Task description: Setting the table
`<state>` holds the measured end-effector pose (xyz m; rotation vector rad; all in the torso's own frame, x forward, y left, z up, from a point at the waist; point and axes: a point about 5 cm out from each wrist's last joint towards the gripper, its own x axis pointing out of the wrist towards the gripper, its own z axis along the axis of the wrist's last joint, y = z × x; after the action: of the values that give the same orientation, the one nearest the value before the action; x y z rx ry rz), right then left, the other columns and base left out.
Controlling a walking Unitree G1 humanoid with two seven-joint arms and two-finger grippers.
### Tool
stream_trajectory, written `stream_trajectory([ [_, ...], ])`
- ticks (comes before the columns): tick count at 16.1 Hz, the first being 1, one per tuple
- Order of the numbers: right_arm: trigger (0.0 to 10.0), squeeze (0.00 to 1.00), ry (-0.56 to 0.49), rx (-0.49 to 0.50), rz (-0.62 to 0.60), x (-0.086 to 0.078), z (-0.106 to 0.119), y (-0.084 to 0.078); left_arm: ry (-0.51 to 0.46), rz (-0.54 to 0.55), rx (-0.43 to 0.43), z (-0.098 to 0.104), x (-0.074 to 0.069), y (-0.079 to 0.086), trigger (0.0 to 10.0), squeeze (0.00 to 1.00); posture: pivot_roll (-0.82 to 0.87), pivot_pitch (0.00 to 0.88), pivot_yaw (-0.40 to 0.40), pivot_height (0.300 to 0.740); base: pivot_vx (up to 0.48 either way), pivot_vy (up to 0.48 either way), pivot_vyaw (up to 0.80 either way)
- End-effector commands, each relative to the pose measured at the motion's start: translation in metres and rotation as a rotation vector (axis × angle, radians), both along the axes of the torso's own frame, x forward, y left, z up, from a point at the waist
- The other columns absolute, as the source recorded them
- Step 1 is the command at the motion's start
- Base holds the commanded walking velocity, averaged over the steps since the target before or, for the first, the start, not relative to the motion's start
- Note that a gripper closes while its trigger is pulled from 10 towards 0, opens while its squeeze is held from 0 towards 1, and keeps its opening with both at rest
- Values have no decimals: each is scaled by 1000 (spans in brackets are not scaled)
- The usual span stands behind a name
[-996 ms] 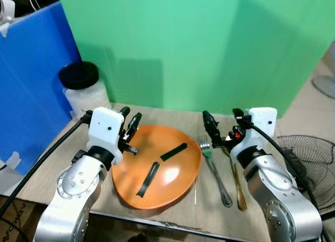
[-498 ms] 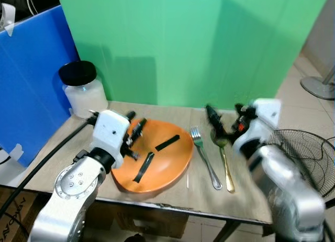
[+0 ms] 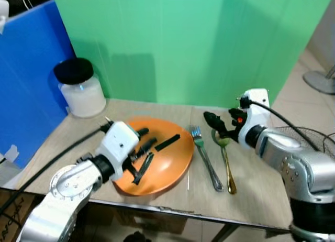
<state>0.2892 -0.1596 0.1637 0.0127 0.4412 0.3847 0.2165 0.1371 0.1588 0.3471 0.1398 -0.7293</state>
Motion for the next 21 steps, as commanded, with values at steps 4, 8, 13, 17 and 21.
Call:
stream_trajectory([
  [4, 10000, 0, 108, -169, -42, -4, -11, -19, 18, -23, 22, -8, -1, -4, 10000, 0, 128, 0, -6, 740, 0, 0, 0],
  [8, 10000, 0, 213, -199, -39, -27, -28, -23, 24, -53, 17, -14, 5, -14, 10000, 0, 87, 0, 7, 740, 0, 0, 0],
  [13, 3490, 0, 220, -234, -54, -26, -36, -16, 39, -120, -7, -16, 8, -25, 10000, 0, 50, 0, 25, 740, 0, 0, 0],
  [17, 706, 0, 244, -238, -59, -25, -42, -11, 78, -184, -16, -20, 1, -30, 10000, 0, 53, 0, 18, 740, 0, 0, 0],
  [21, 0, 0, 285, -265, -58, -22, -54, -5, 120, -230, -17, -23, -6, -31, 10000, 0, 64, 0, 11, 740, 0, 0, 0],
])
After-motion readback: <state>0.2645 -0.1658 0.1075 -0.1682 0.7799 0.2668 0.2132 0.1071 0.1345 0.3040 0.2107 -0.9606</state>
